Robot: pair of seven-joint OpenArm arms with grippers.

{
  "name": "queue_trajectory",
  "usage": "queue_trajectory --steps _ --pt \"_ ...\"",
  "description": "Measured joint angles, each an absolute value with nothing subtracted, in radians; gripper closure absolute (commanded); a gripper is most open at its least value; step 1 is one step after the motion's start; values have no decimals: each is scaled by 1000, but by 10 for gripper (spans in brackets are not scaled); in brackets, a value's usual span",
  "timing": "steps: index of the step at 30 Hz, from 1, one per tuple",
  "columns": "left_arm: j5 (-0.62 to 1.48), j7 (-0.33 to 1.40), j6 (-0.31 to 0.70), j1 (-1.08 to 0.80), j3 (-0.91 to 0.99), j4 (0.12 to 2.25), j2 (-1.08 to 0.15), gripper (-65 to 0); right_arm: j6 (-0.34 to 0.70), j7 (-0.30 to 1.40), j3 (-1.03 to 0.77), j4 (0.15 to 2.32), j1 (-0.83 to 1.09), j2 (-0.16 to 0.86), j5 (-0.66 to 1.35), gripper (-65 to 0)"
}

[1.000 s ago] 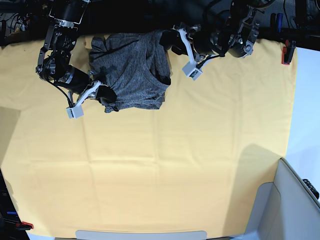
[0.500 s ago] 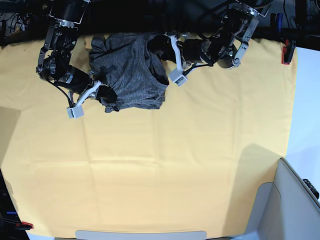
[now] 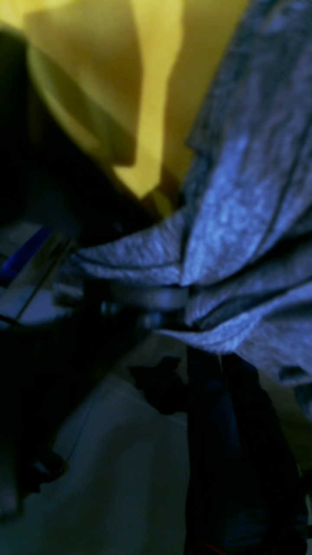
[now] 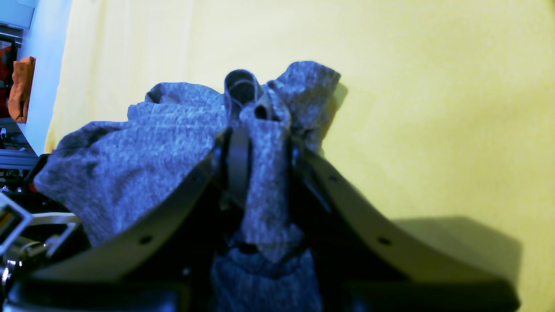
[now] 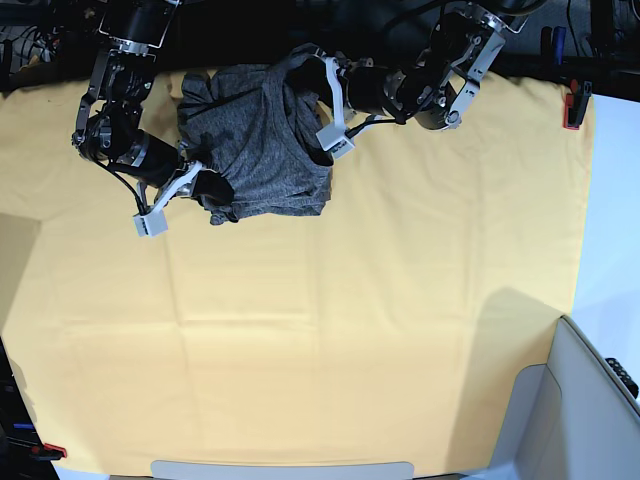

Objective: Fold the T-shirt properly
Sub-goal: 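Grasp the bundle's opposite edge with the left gripper, then lift the bundle with both grippers and pull it away from the table edge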

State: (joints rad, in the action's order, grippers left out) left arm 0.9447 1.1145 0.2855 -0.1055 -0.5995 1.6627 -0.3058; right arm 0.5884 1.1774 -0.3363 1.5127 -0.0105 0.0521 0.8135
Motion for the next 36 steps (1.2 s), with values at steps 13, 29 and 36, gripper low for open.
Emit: queue_trajectory --steps 13,29,36 --pt "930 1195 204 18 -512 1649 -313 -6 519 1205 -412 1633 50 52 789 0" --pt "977 1117 202 249 -508 1356 -259 -6 425 1193 -447 1801 192 -42 788 0" --pt "958 1102 205 322 -508 1277 -237 -6 426 1174 -446 1802 225 -67 801 0"
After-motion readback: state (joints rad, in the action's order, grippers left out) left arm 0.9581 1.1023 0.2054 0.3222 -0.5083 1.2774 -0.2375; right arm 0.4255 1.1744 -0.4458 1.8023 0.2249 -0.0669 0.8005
